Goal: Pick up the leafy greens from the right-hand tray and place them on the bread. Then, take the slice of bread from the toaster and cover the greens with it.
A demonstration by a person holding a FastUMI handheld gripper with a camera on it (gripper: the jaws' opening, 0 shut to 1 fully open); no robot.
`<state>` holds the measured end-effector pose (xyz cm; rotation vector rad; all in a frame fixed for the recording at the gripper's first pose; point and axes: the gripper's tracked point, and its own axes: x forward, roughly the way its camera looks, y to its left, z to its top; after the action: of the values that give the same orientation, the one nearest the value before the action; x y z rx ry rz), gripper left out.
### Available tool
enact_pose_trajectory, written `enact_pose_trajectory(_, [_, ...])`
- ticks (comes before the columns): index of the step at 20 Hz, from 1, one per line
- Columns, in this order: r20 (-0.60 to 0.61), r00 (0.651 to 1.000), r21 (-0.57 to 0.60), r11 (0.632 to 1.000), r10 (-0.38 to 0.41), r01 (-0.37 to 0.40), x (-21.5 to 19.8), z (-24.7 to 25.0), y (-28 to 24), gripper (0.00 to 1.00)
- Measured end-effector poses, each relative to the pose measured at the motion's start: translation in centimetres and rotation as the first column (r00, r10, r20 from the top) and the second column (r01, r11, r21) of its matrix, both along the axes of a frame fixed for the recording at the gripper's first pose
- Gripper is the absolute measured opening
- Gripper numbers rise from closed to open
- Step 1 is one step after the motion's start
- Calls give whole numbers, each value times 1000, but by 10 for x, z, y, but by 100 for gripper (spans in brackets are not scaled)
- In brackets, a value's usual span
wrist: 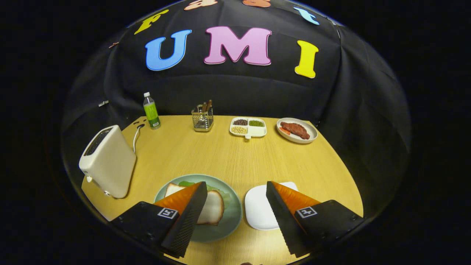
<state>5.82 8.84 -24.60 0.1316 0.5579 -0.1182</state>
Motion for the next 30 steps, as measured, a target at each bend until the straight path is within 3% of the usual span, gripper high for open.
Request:
enact_pose_trajectory(6, [222,974,-36,998,51,-44,-7,130,-12,100])
enact_pose_trajectory(12, [415,895,-145,983,161,-110,-40,226,-15,98])
enact_pose_trajectory(16, [456,870,-175,978,186,-117,-67,250,-19,98])
enact_pose_trajectory(22, [464,874,-136,986,148,-95,-101,250,-32,98])
enact_pose_trajectory(30, [458,868,-193,975,191,-112,-110,245,-27,98])
